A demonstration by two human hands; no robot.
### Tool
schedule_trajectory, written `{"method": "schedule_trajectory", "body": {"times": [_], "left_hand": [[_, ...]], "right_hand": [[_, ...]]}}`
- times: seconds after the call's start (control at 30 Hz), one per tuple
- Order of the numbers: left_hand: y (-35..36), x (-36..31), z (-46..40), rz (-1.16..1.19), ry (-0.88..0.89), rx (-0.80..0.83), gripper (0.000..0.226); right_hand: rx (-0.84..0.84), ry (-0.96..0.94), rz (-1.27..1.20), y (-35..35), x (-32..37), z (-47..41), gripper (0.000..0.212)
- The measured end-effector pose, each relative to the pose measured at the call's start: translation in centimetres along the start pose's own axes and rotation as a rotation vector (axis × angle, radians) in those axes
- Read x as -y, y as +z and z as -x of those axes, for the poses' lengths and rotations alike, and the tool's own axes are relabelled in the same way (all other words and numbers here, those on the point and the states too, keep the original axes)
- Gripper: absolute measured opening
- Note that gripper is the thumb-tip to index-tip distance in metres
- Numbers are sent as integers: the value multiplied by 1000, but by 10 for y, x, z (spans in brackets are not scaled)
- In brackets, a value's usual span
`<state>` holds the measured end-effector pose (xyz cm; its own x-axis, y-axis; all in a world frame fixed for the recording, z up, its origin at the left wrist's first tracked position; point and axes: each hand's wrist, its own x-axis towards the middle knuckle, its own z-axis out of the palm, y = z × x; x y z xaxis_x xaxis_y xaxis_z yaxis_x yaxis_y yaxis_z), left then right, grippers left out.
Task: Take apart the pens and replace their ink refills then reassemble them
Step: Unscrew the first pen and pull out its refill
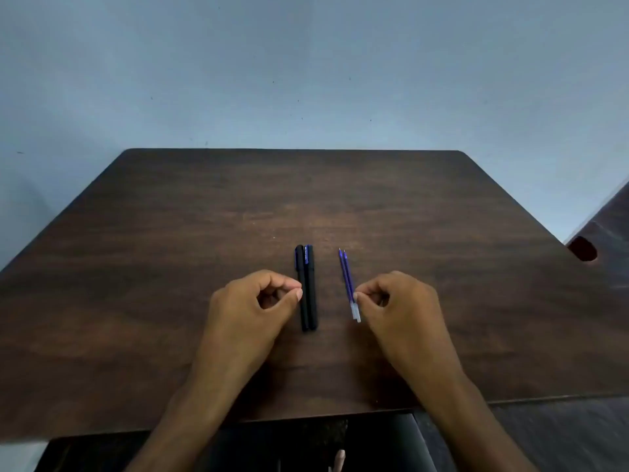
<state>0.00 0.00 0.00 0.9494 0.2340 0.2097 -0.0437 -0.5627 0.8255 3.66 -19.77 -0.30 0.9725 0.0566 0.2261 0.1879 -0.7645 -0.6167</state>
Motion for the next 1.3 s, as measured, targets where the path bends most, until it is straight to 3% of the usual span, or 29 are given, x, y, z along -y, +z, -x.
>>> {"method": "schedule_trajectory", "body": {"times": [0.37,0.5,0.77,1.3], "left_hand": [[2,-3,-15,-36,-57,-50,14],[3,-3,-18,-75,-65,-1,10],[7,-1,-19,-73,-74,66,17],[7,3,-18,-67,-32,72,16]], "right_hand": [[210,153,128,30,47,-62,27],[179,182,142,39,49,-76,36],[312,283,213,50,48,-85,42],[332,306,109,34,57,-73,32]]}}
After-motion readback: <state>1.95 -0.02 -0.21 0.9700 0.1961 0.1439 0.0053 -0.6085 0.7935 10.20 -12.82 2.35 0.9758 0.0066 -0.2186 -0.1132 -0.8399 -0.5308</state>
